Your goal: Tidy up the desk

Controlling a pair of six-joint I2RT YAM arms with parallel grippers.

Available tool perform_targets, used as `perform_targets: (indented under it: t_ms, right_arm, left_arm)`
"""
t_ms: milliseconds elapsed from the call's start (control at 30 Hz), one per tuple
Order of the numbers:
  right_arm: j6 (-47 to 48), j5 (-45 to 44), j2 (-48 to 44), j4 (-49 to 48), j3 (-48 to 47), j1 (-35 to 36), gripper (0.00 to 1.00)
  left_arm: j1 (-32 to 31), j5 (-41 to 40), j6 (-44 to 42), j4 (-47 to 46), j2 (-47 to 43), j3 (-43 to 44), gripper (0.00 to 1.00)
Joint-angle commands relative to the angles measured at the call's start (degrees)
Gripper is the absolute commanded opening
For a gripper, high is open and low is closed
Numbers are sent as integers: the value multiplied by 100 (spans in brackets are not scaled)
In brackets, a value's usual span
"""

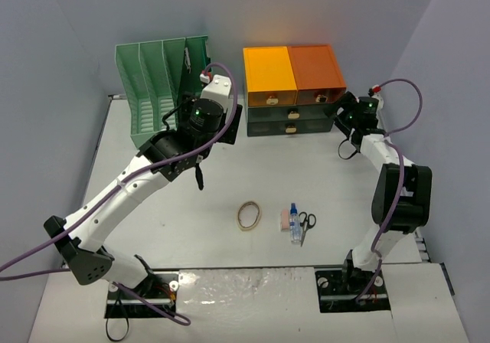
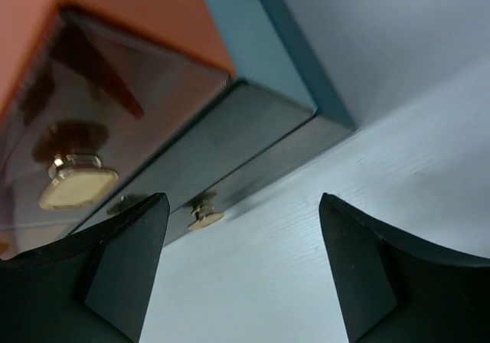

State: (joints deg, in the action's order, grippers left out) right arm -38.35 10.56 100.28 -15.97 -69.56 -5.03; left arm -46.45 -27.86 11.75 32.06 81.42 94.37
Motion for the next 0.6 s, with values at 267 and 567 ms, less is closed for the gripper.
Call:
perform_targets:
  t_ms: [267, 567]
  right_arm:
    - [-2964, 1730, -171, -4411, 951, -203, 71]
    - [-3881, 1911, 217, -5379, 975, -271, 68]
  left_arm:
    - [-49, -18, 101, -57, -462, -207, 82]
    - [-45, -9, 99, -59, -456, -287, 82]
